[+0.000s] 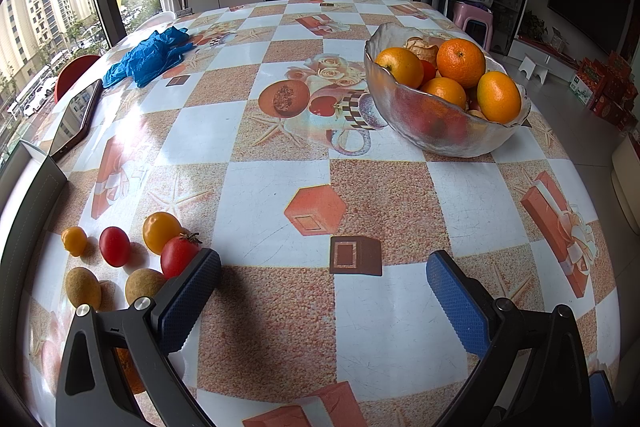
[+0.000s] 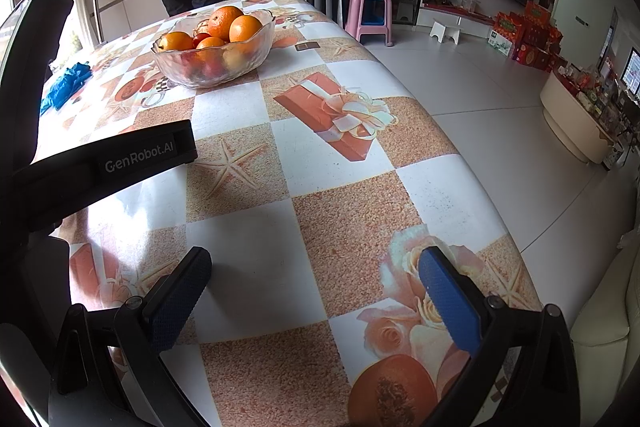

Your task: Organize fruits

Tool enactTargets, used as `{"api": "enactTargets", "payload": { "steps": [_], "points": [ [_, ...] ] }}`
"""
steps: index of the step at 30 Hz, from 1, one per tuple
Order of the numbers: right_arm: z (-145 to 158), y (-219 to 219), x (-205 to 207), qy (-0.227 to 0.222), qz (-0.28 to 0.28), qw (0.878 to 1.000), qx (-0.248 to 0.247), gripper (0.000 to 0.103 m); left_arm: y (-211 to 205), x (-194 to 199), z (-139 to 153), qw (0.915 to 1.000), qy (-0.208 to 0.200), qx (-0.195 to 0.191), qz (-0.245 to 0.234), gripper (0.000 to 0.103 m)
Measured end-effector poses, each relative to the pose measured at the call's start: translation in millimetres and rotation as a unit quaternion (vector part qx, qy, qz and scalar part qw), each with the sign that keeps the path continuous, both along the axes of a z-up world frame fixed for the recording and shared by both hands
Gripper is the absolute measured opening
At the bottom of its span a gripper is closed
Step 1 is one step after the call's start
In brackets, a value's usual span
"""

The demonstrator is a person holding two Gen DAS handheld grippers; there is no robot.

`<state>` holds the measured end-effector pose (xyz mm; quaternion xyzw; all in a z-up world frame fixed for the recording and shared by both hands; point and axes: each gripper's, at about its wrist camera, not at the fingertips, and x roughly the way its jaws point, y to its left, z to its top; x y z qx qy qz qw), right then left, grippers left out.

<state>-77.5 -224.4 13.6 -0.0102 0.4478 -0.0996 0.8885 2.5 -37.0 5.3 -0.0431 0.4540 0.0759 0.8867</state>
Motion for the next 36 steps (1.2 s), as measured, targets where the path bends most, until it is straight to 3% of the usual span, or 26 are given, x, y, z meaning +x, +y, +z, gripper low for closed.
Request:
{"api": "enactTargets", "payload": {
  "steps": [4, 8, 16, 22, 30, 36],
  "points": [
    [0.7, 0.1, -0.4, 0.005, -0.012, 1.000, 0.000, 0.103, 2.0, -1.3, 1.0, 1.0000, 0.000, 0.000, 0.000, 0.103],
    [10.0, 2.4, -2.9, 0.040, -0.039, 0.998, 0.002, 0.103, 1.3, -0.9, 0.7, 1.0000, 0.000, 0.000, 0.000, 0.103],
    [66.6, -0.3, -68.2, -0.004, -0.119, 0.992, -0.051, 0.103, 0.0, 0.0, 0.0, 1.0000, 0.000, 0.000, 0.000, 0.103],
    [84.1, 3.6, -93.8, -0.004, -0.186, 0.978, -0.096, 0.103, 1.9, -1.3, 1.0, 1.0000, 0.000, 0.000, 0.000, 0.103],
    [101.3, 16.2, -111.6, 0.018, -0.229, 0.960, -0.163, 0.103, 1.6, -1.1, 0.8, 1.0000, 0.000, 0.000, 0.000, 0.103],
    [100.7, 1.0, -118.0, 0.020, -0.295, 0.946, -0.132, 0.103, 1.6, -1.1, 0.8, 1.0000, 0.000, 0.000, 0.000, 0.103]
  ]
}}
